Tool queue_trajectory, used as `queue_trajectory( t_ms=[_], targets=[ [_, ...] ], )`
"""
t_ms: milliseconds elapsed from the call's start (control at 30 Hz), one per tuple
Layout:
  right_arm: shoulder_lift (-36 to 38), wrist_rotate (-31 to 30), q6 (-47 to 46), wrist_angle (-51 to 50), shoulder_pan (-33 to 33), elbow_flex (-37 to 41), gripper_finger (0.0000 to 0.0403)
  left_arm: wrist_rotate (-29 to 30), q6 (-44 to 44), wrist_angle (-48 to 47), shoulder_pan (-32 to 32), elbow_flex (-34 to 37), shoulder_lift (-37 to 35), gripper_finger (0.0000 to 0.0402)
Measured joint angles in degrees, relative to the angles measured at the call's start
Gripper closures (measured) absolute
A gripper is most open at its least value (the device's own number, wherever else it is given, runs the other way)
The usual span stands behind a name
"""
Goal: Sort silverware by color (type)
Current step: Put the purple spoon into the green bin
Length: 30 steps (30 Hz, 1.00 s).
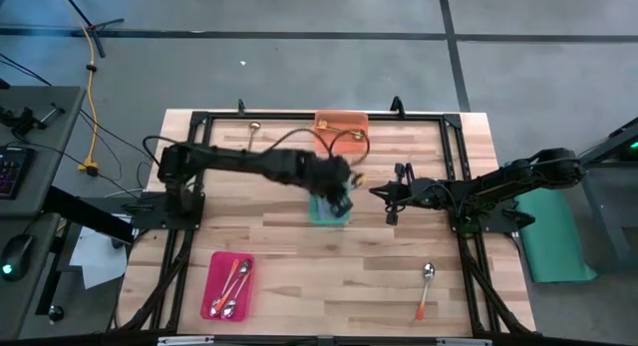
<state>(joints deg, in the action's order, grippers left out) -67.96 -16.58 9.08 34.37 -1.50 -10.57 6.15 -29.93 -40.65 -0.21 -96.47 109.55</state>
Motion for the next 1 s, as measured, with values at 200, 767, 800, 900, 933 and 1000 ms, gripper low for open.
queue_trajectory(
  t_ms=[200, 767, 800, 900, 933, 1000],
  targets=[
    [-0.01, 0.02, -0.19, -0.27, 0.0, 0.0, 0.0403, -4.14, -1.13, 8.49, 6.07, 7.61, 0.05, 0.0373],
    [0.0, 0.02, -1.14, -0.46, 0.0, 0.0, 0.0403, -7.08, -9.07, 22.39, 8.85, 22.81, 0.12, 0.0373],
    [0.0, 0.02, -1.19, -0.48, 0.0, 0.0, 0.0403, -7.11, -9.35, 22.12, 8.85, 22.83, 0.12, 0.0373],
    [0.0, 0.02, -1.29, -0.59, 0.0, 0.0, 0.0403, -7.1, -9.44, 21.9, 8.87, 22.99, 0.12, 0.037],
    [0.0, 0.02, -1.3, -0.69, 0.0, 0.0, 0.0403, -7.08, -9.42, 21.84, 8.85, 22.99, 0.12, 0.037],
    [0.0, 0.02, -1.31, -0.72, 0.0, 0.0, 0.0403, -6.88, -9.01, 21.91, 8.83, 22.99, 0.12, 0.037]
  ],
)
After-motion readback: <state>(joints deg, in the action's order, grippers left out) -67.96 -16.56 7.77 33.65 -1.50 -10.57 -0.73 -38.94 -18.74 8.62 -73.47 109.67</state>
